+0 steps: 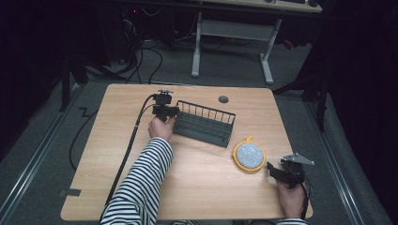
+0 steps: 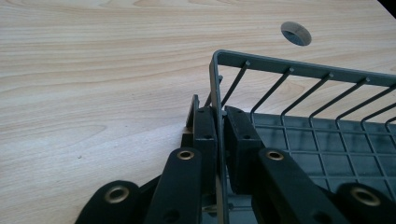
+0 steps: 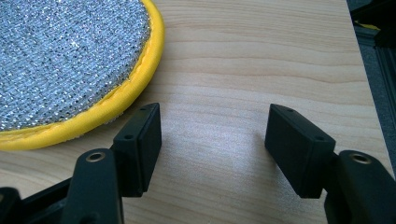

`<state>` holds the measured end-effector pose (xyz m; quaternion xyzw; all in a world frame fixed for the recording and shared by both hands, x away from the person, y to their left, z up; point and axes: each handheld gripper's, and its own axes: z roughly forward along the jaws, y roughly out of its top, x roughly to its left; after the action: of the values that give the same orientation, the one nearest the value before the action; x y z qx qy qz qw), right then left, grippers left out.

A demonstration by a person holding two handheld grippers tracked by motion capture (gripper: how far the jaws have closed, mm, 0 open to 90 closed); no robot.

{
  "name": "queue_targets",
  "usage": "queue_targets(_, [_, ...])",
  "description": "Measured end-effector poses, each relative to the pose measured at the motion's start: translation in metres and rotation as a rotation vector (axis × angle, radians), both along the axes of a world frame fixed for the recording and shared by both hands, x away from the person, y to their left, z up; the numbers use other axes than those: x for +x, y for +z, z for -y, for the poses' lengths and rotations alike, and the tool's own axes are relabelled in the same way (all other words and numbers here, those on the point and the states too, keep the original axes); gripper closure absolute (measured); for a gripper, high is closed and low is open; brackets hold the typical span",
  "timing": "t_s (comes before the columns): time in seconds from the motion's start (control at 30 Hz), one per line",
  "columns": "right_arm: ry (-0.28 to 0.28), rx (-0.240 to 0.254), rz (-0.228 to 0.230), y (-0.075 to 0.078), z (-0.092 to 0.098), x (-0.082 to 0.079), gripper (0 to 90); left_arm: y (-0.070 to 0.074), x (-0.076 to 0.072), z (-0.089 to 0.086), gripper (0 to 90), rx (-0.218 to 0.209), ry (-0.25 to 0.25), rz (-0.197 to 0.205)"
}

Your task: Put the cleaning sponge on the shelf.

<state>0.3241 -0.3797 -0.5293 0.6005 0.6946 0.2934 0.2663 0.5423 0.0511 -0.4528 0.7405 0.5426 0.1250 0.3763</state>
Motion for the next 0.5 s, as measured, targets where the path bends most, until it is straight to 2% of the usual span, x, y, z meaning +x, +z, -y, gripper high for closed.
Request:
queue_targets(0.23, [0.001,-0.001,-0.001,0.0,0.0,0.0,36.2,0.0,-0.002,0.007,80.2,-0.01,-0.015,0.007])
queue_targets(0.27, [0.001,0.0,0.001,0.0,0.0,0.0,35.8,0.001,-0.002,0.007,77.8,-0.017,-0.02,0.011])
queue_targets(0.33, [0.002,0.001,0.0,0.0,0.0,0.0,35.5,0.003,-0.003,0.007,64.5,-0.013,-0.014,0.029])
queue_targets(0.5, [0.006,0.0,-0.001,0.0,0.0,0.0,34.8,0.011,-0.007,0.003,49.4,-0.002,-0.039,0.068])
